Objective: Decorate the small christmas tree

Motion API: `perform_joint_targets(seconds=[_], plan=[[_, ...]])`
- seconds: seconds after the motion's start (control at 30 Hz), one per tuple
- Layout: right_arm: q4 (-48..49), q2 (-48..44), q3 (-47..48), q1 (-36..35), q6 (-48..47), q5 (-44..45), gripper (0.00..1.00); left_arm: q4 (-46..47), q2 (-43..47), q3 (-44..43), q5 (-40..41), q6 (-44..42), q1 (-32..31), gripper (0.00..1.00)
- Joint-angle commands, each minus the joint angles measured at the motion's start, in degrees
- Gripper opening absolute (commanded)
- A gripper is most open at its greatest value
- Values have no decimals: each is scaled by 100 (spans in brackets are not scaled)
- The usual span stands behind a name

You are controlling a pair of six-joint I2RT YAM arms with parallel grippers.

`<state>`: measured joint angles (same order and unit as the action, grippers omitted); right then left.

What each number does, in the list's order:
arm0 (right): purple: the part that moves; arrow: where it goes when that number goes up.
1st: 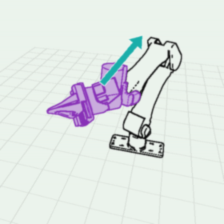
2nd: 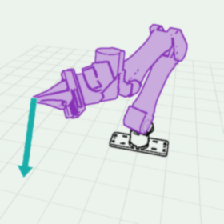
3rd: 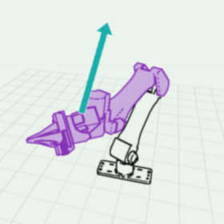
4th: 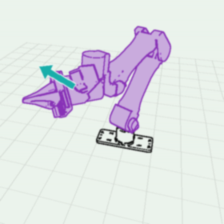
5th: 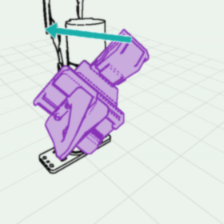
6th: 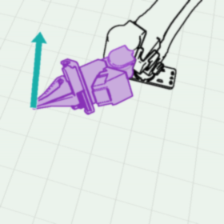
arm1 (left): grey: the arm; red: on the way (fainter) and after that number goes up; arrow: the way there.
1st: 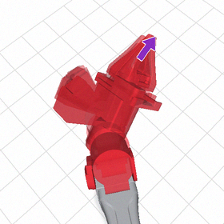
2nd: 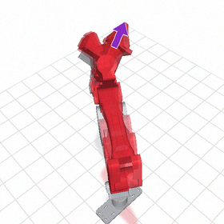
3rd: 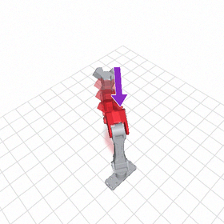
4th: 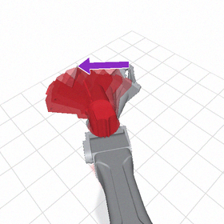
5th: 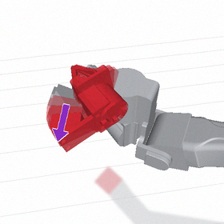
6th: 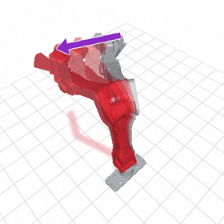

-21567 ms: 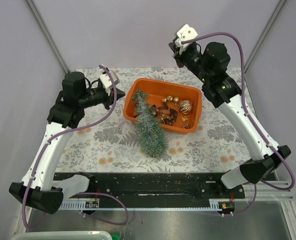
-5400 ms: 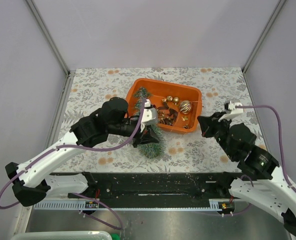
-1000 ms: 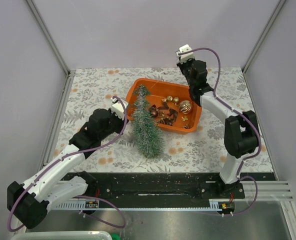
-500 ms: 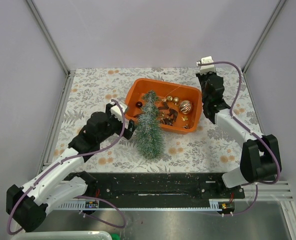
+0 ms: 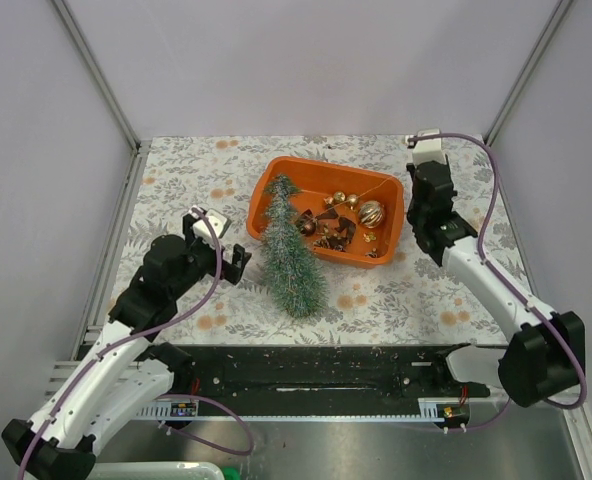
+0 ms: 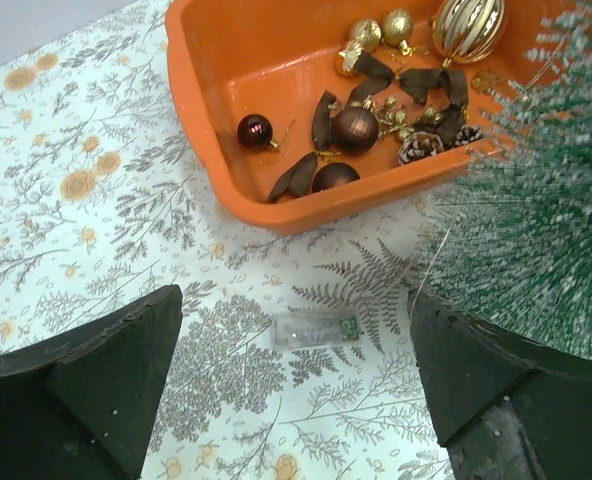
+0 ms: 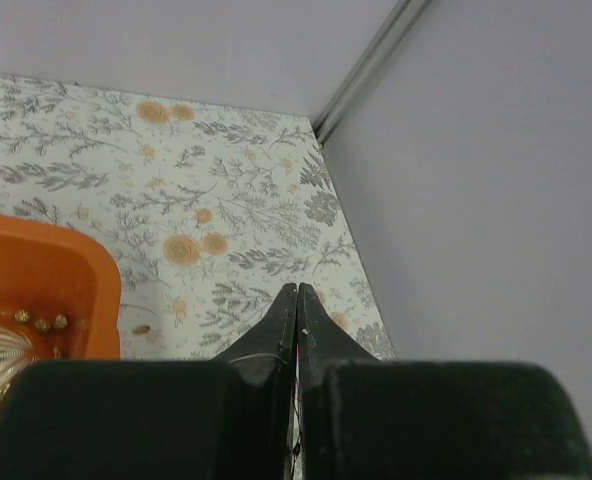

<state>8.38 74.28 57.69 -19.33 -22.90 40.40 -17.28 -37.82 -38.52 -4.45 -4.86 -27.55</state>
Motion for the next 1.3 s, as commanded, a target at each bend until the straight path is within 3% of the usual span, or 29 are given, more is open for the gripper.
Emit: perform_joint_targets(seconds=[0.0, 0.23, 0.33, 0.6, 0.67, 0.87, 1.1, 1.2, 1.27], plan=[[-653, -660, -197, -273, 163, 819, 0, -442, 196, -226, 190, -155, 101, 99], [-1110, -1144, -276, -264, 233, 899, 0, -549, 337, -313, -310, 151, 180, 99], [-1216, -960, -250, -273, 215, 925, 0, -391, 381, -401, -1003, 459, 224, 99], [-1260, -572, -284, -273, 391, 961, 0, -74, 372, -200, -2042, 1970, 259, 99], [-1216, -660, -355, -273, 304, 1030, 0, -74, 390, -191, -1929, 2147, 268, 99], [-988, -495, -268, -168, -31, 1312, 0, -416, 442, -200, -384, 2279, 285, 99], [-691, -212, -56, 17, -136, 1628, 0, -259, 346, 81, 1286, 1559, 285, 99], [-479, -475, -231, 61, -346, 1743, 0, -66, 372, 100, 1088, 1759, 285, 99], [-460, -695, -337, 88, -277, 1638, 0, 5, 372, 21, 231, 2041, 285, 99]])
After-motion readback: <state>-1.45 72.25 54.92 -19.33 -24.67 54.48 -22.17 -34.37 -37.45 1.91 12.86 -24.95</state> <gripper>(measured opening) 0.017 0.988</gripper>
